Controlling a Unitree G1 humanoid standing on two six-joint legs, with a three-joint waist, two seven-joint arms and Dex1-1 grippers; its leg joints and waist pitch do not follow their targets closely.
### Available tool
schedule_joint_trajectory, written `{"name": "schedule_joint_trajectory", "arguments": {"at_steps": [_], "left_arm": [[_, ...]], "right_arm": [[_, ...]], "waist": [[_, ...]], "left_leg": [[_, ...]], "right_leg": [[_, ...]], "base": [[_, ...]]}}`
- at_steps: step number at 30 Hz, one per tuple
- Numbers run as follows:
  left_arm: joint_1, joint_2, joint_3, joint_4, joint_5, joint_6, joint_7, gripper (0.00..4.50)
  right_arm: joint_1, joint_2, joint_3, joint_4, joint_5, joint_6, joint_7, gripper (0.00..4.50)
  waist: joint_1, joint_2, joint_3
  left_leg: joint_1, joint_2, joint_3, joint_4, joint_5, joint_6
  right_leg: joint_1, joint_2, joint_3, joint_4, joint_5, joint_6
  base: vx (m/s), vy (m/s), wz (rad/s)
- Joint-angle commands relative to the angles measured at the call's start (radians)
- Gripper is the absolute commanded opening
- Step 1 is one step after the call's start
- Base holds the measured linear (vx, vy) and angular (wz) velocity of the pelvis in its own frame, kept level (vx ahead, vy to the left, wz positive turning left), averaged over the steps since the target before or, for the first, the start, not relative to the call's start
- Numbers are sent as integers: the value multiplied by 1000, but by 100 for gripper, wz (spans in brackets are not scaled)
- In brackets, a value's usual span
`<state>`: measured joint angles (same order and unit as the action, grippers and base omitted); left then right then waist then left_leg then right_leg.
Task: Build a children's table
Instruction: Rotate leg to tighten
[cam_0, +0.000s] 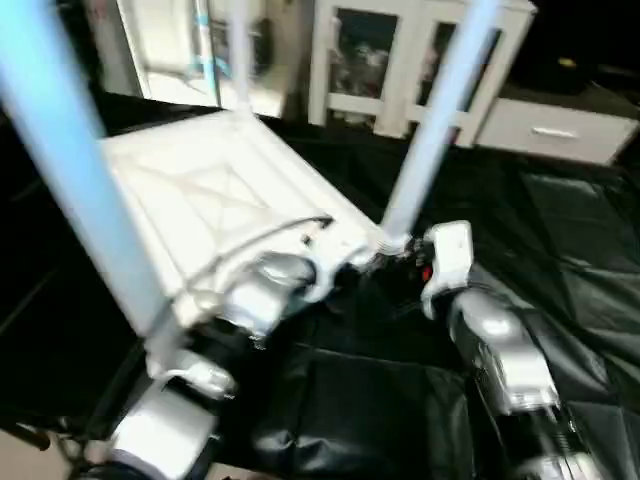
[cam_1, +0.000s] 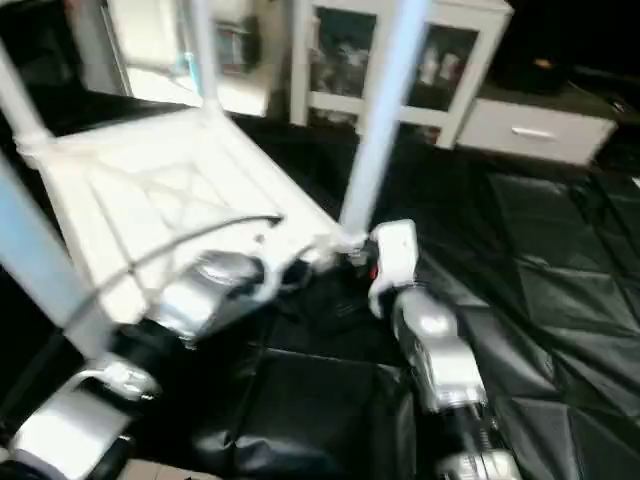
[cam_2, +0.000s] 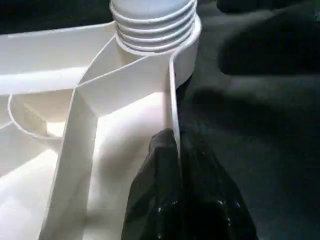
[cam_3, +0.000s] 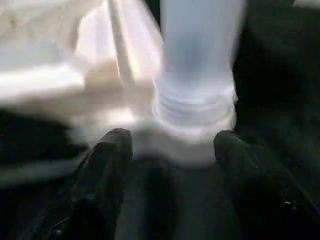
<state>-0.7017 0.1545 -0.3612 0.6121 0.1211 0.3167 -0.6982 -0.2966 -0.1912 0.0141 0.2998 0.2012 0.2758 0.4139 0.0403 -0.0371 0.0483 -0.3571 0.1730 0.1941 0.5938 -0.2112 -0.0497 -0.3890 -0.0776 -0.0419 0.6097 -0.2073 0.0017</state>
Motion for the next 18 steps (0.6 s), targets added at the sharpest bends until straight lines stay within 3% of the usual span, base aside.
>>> {"name": "schedule_joint_trajectory", "arguments": {"at_steps": [1, 2, 3, 4, 9, 10, 11, 12, 13, 14, 18], "left_arm": [[45, 36, -41, -62, -3, -82, -110, 0], [74, 68, -59, -102, -18, -118, -187, 0], [75, 70, -60, -105, -19, -120, -192, 0], [75, 70, -60, -105, -19, -120, -192, 0], [75, 70, -60, -105, -19, -120, -192, 0], [77, 72, -61, -106, -20, -122, -195, 0], [110, 111, -81, -158, -44, -128, -281, 0], [110, 111, -81, -158, -44, -128, -281, 0], [128, 135, -92, -187, -62, -127, -331, 0], [141, 154, -103, -208, -75, -127, -373, 0], [155, 171, -110, -242, -94, -128, -426, 0]], "right_arm": [[5, -57, -28, -46, 21, 2, 59, 330], [24, -95, -37, -64, 46, -3, 125, 344], [25, -97, -38, -65, 47, -3, 129, 344], [25, -97, -38, -65, 47, -3, 129, 344], [25, -97, -38, -65, 47, -3, 129, 344], [26, -98, -38, -66, 49, -3, 133, 365], [72, -179, -24, -127, 107, 25, 297, 365], [72, -179, -24, -127, 107, 25, 297, 376], [104, -243, -7, -173, 153, 59, 425, 376], [123, -291, 8, -205, 186, 88, 525, 392], [114, -341, 43, -211, 201, 107, 626, 429]], "waist": [[12, -9, -56], [13, -9, -57], [16, -8, -56], [18, -8, -55], [22, -7, -56], [22, -8, -56], [23, 0, -57], [25, -6, -61], [31, -2, -60], [39, -5, -59], [45, -8, -58]], "left_leg": [[3, 66, -30, -76, -116, 55], [4, 66, -27, -73, -97, 65], [2, 65, -24, -71, -64, 86], [4, 61, -19, -68, -55, 99], [5, 64, -20, -69, -54, 92], [5, 64, -20, -68, -57, 90], [6, 64, -20, -68, -61, 89], [3, 62, -20, -63, -60, 98], [7, 64, -19, -61, -37, 120], [3, 67, -19, -58, -28, 140], [4, 69, -17, -57, -26, 151]], "right_leg": [[42, -79, 47, -71, -85, -219], [41, -77, 48, -66, -49, -229], [43, -77, 47, -59, 10, -248], [38, -73, 47, -58, 30, -260], [39, -76, 44, -55, 8, -271], [39, -75, 45, -56, 5, -271], [39, -76, 46, -56, 7, -271], [49, -73, 44, -51, 32, -270], [44, -74, 47, -46, 93, -277], [50, -72, 46, -42, 129, -284], [40, -77, 43, -44, 86, -299]], "base": [[0, 0, 0], [0, 0, 0], [0, 0, 0], [0, 0, 0], [0, 0, 0], [0, 0, 0], [0, 0, 0], [0, 0, 0], [0, 0, 0], [0, 0, 0], [0, 0, 0]]}}
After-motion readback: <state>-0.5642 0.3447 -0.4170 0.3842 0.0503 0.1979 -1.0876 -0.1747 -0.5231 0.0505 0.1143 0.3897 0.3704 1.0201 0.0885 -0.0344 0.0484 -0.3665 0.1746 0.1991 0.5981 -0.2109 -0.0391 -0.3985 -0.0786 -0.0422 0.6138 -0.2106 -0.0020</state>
